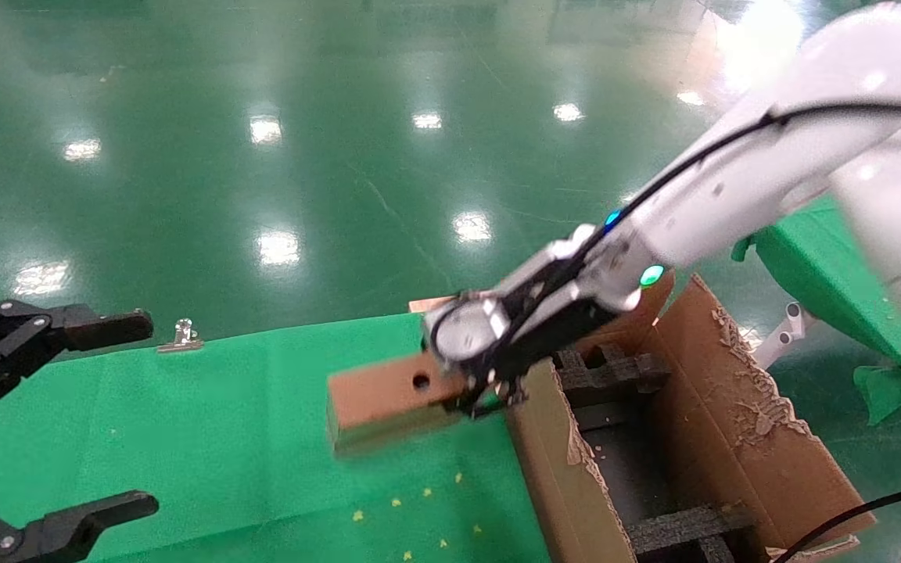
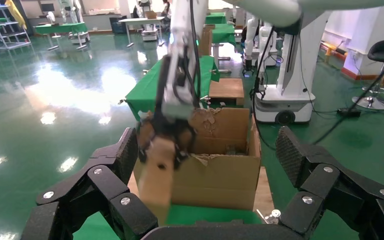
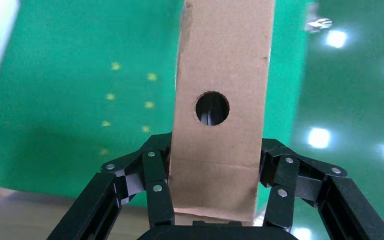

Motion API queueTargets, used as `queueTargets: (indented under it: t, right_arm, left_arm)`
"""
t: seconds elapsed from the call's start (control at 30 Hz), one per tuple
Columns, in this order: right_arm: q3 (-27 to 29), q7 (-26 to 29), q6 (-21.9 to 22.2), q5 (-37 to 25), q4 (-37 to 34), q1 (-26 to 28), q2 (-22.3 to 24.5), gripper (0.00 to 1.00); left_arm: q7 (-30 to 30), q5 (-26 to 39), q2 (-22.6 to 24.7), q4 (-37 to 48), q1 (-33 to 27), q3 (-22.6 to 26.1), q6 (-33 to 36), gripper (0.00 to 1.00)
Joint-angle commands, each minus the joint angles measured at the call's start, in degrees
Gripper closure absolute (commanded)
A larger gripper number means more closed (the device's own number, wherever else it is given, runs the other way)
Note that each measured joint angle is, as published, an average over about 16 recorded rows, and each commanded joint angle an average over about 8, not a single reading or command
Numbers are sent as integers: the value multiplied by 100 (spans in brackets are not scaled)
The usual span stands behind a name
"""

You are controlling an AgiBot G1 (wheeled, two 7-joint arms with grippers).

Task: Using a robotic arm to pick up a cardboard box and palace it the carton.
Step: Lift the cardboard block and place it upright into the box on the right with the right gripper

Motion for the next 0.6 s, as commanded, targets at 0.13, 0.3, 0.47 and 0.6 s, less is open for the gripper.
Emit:
queueTargets:
  t: [0.13, 0.3, 0.47, 0.6]
  right_arm:
    - [-302, -295, -60, 373, -450, 765, 118, 100]
    - [-754, -444, -62, 829, -752, 1473, 324, 100]
    - [-1235, -587, -56, 1209, -1021, 1854, 393, 100]
    - [-1627, -750, -55, 1472, -1254, 2021, 369, 100]
  left_arm:
    - [0, 0, 0, 0, 0, 0, 0, 0]
    - [0, 0, 0, 0, 0, 0, 0, 0]
    - [0, 0, 0, 0, 0, 1, 0, 0]
    - [0, -1, 0, 0, 0, 1, 0, 0]
